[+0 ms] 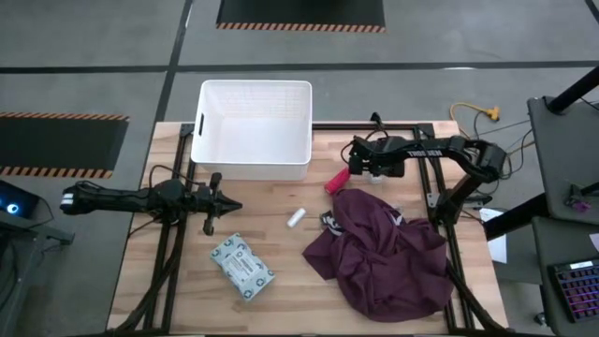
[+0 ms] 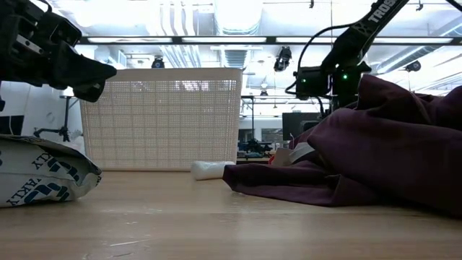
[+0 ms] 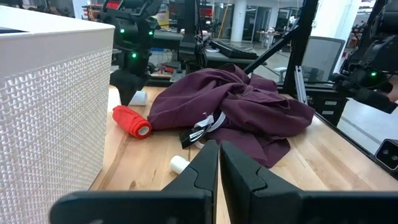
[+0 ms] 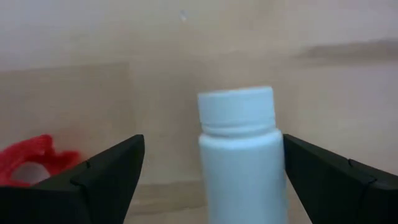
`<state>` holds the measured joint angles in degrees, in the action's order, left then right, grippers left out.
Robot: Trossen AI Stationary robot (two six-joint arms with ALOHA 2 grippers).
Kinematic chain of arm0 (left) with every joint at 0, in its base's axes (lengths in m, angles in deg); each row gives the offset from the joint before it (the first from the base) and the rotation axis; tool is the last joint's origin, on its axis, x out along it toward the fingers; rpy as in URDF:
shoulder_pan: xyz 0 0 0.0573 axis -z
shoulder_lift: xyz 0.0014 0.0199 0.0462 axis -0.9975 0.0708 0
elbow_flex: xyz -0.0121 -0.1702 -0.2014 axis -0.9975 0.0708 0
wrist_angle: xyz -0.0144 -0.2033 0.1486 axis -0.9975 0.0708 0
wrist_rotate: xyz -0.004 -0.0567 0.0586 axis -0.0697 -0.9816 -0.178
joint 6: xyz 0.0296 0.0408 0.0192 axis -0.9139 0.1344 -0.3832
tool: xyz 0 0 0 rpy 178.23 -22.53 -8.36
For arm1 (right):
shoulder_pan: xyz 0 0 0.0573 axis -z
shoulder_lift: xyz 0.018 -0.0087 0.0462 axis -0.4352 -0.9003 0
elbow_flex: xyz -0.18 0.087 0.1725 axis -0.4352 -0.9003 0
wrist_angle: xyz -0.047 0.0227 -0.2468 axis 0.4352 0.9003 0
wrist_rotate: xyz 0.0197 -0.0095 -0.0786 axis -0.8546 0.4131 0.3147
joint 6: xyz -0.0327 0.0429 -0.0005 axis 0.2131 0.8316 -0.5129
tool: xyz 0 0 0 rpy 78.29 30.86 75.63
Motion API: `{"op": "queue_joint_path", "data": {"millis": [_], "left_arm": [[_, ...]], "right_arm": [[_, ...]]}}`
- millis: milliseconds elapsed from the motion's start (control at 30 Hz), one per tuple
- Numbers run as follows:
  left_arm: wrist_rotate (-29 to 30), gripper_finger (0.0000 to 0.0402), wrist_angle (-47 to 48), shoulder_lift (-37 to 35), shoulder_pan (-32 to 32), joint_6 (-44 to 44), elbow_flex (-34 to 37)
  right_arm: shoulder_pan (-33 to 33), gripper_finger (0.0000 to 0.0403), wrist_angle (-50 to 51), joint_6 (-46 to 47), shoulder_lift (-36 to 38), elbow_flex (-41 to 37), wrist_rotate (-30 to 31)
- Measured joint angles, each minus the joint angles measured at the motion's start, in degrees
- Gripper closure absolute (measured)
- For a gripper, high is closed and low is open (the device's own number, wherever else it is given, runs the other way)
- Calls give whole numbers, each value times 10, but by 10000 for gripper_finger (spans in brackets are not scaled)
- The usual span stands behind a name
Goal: Pick & place medical supplies in basket/bin
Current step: Put the white medicine bottle into the white bin
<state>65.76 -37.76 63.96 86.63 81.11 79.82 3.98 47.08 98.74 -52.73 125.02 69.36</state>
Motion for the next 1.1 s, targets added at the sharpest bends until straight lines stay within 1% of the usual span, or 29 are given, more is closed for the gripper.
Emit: {"op": "queue_joint_path", "data": {"millis": [133, 267, 400, 733, 833, 967, 1033, 1100], "left_arm": [[0, 402, 0, 0, 0, 0, 0], [0, 402, 0, 0, 0, 0, 0], [0, 402, 0, 0, 0, 0, 0], [0, 402, 0, 0, 0, 0, 0], [0, 402, 0, 0, 0, 0, 0], [0, 402, 0, 0, 0, 0, 0], [0, 402, 0, 0, 0, 0, 0], [0, 402, 0, 0, 0, 0, 0]], "right_arm": [[16, 49, 0, -51, -7, 0, -1], [24, 76, 6, -82, -7, -4, -4], [25, 116, 6, -86, -8, -4, -18], [25, 235, 6, -86, -7, -4, -18], [25, 240, 8, -85, -1, 2, -21], [24, 240, 2, -91, 26, 39, -17], [20, 240, 0, -110, 42, 71, -2], [13, 233, -8, -139, 62, 106, 25]]}}
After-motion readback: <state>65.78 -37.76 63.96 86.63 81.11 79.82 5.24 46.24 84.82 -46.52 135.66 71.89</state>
